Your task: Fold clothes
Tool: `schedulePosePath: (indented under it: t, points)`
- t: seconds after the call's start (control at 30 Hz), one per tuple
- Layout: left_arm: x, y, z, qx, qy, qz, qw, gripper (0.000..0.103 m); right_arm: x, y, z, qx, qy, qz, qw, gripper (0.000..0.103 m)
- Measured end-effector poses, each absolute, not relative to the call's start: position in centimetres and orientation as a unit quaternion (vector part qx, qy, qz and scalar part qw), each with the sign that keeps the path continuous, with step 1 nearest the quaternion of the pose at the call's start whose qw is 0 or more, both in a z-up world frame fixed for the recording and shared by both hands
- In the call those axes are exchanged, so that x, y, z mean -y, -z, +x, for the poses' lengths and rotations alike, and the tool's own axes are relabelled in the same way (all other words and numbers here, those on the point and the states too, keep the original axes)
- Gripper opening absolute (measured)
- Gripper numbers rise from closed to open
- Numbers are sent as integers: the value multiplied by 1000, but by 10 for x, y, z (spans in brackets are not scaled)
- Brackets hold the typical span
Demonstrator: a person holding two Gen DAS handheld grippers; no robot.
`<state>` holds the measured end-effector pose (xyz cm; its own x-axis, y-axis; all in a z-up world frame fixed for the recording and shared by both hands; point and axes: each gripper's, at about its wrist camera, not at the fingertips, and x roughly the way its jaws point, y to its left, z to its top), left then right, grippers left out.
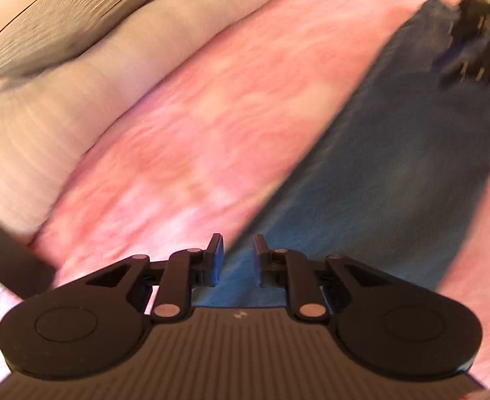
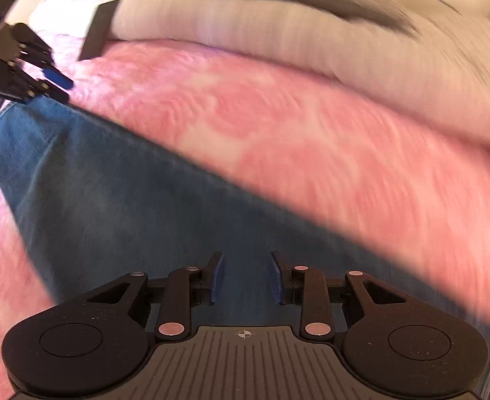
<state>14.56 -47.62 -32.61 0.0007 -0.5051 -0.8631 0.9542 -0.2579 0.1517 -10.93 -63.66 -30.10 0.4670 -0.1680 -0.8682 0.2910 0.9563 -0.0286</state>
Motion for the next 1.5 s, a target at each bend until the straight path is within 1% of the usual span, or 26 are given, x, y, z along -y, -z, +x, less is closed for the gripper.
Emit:
schedulePosePath:
  t: [0.1,0.13,0.17,0.23,0.27,0.3,0.33,0.37,0.43,0.5,0.53,0.57,0.6,0.63,0.73,0.83,0.97,1.1,1.23,1.33,1.43,1.5]
  points:
    - [474,322,87,-225,702,448,506,16,633,316,-149,-516,170,91,834,31]
    - [472,321,65,-212,717,449,489,22,632,311,-160,-506,189,93,837,31]
    - [470,321,41,-192,732,454,470,32,632,307,-172,-495,207,95,839,31]
    - [465,324,-7,-151,761,464,427,38,628,294,-194,-470,249,100,841,31]
    - [464,329,-28,-130,768,474,411,40,624,288,-205,-459,271,105,840,33]
    - [464,335,-48,-109,771,485,398,41,618,282,-216,-448,292,112,837,60]
    - [463,341,-68,-89,773,496,384,42,612,276,-227,-436,310,121,836,79]
    - [463,348,-87,-70,773,507,375,42,604,272,-238,-422,322,133,837,102]
    - [465,364,-113,-35,759,534,371,41,586,268,-256,-410,337,155,833,102]
    - [471,374,-126,-24,752,551,362,34,567,269,-268,-407,343,177,827,102]
    - [477,371,-125,-39,754,544,365,18,559,271,-273,-407,347,186,824,102]
    - [485,366,-123,-60,758,533,372,8,551,274,-278,-408,352,195,820,102]
    - [493,358,-117,-84,760,517,385,8,544,276,-281,-408,358,204,815,102]
    - [502,350,-109,-110,760,499,402,5,538,279,-284,-404,364,214,811,102]
    - [528,331,-84,-165,755,457,441,4,529,289,-283,-376,390,237,806,102]
    - [554,321,-70,-186,754,442,448,4,527,301,-276,-337,420,258,802,102]
    - [573,314,-68,-175,761,447,437,4,531,314,-251,-285,472,273,788,102]
    - [569,310,-63,-169,773,443,423,4,538,318,-224,-243,535,276,761,102]
    - [569,309,-53,-179,792,420,406,3,545,330,-195,-254,587,240,730,102]
    - [564,313,-54,-165,795,427,397,3,551,345,-191,-265,628,201,704,102]
    - [552,322,-68,-116,800,458,370,6,552,345,-215,-270,654,188,681,102]
    - [539,331,-81,-76,800,482,350,6,540,333,-237,-280,643,182,689,102]
